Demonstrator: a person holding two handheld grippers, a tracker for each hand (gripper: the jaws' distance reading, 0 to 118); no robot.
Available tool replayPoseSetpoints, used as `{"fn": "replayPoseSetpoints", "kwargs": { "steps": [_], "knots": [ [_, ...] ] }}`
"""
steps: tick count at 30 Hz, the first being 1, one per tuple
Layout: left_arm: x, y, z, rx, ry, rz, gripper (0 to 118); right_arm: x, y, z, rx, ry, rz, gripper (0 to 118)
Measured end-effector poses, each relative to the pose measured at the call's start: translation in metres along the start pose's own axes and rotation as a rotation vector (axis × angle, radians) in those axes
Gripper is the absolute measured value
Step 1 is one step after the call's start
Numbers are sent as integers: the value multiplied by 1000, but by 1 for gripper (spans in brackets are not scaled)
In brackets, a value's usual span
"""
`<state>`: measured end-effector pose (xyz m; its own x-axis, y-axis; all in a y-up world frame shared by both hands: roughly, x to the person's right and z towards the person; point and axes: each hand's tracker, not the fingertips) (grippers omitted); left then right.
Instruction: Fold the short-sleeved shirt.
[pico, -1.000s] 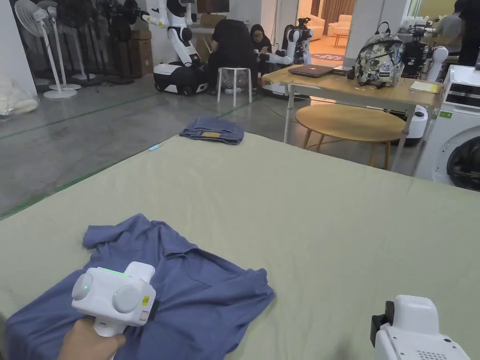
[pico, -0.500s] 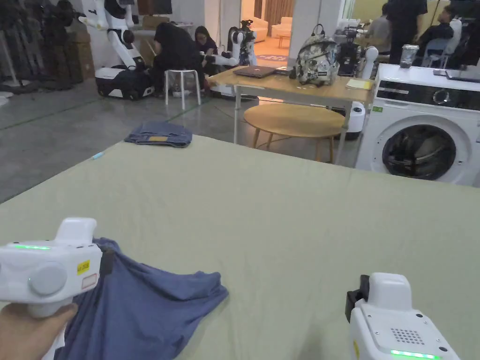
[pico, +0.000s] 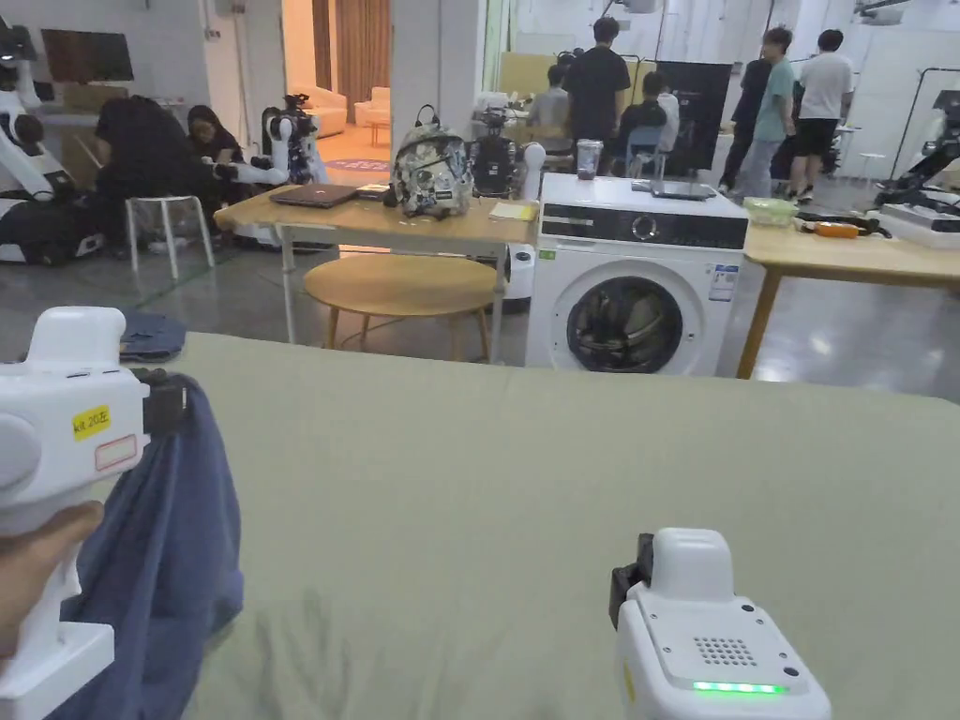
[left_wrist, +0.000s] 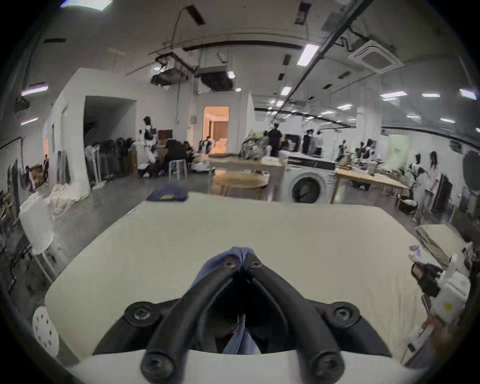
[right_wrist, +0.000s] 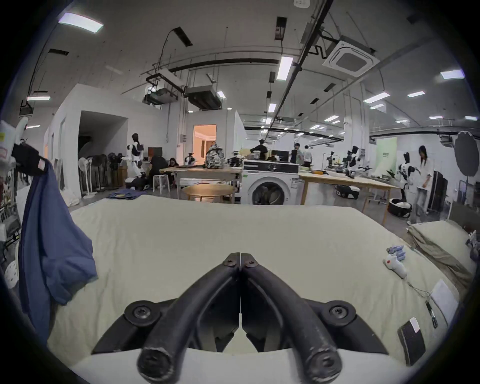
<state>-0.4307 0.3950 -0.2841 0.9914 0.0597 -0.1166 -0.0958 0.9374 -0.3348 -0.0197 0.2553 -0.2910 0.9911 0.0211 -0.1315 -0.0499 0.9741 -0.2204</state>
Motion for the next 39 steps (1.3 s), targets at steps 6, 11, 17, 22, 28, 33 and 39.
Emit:
{"fn": "replayPoseSetpoints", "kwargs": {
  "steps": [6, 11, 17, 22, 28, 33, 39],
  "knots": [
    [105, 26, -34, -13, -171, -69, 0, 45, 2, 16, 19, -76, -19, 0],
    [202, 23, -47, -53, -349, -85, 0, 86, -1, 30, 23, -148, -47, 0],
    [300, -7, -59, -119, -531, -140, 0, 128, -9, 43, 7, -232, -78, 0],
    [341, -65, -85, -264, -624, -202, 0, 147, -21, 48, -18, -271, -85, 0],
    [339, -116, -85, -319, -619, -173, 8, 152, -36, 47, -61, -275, -106, 0],
    [313, -114, -68, -247, -579, -127, 27, 145, -37, 44, -75, -255, -107, 0],
    [265, -94, -36, -121, -515, -75, 42, 130, -23, 43, -50, -220, -90, 0]
  ]
}}
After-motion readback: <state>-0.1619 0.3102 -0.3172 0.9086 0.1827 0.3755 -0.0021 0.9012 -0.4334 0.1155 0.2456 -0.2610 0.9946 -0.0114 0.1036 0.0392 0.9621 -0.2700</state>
